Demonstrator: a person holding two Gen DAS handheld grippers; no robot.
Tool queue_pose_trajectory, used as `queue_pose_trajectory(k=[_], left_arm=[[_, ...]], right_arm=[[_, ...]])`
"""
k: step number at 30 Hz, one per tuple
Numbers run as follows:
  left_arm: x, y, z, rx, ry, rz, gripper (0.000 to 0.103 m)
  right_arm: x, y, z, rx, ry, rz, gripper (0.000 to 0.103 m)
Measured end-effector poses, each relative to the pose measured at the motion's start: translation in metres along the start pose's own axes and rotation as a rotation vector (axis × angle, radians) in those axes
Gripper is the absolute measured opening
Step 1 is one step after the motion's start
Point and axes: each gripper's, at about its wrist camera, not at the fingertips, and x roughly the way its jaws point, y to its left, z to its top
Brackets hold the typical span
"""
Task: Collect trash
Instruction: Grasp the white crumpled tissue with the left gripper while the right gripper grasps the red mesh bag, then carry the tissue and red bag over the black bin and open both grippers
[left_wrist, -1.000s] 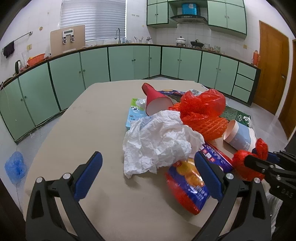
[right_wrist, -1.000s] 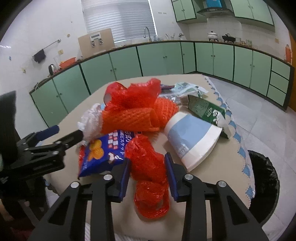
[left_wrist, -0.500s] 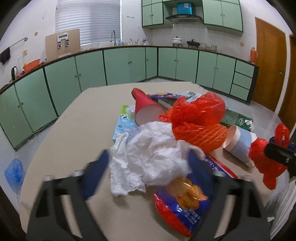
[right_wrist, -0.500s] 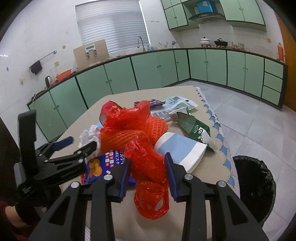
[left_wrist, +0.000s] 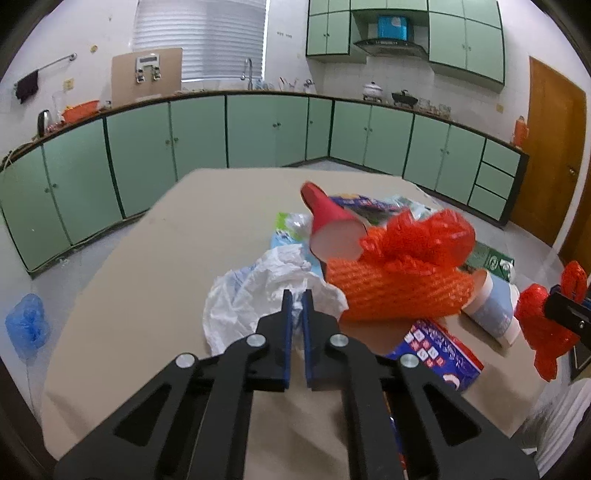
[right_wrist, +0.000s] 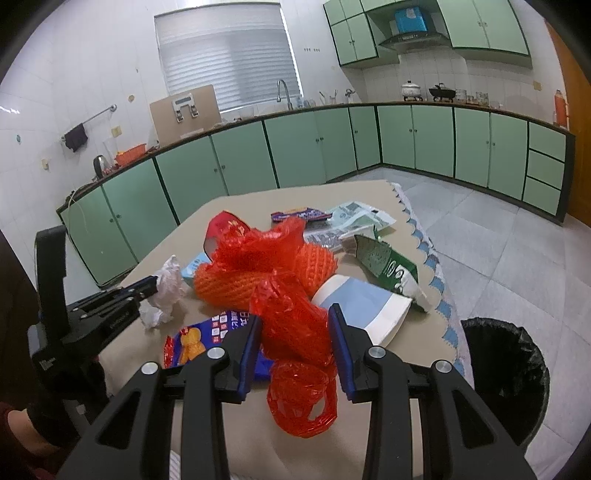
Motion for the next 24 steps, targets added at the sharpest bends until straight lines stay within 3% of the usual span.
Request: queue_pose_trajectory(k=[7, 12, 24], left_arm=[[-0.031, -0.002, 0.026, -0.007, -0.079, -0.001, 0.003], [-0.056, -0.017, 0.047, 0.007, -0.146, -0.043, 0.003], [-0.086, -0.103, 0.092, 0.093, -0.244, -0.237, 0.003]], right_arm=[[-0.016, -0.002, 0.011, 0.003, -0.046, -0.001, 0.036], [-0.032, -0.007, 0.022, 0.005, -0.092, -0.011, 0.036], [-0.070, -0.039, 0.046, 0.029, -0.186, -0.121, 0.036]])
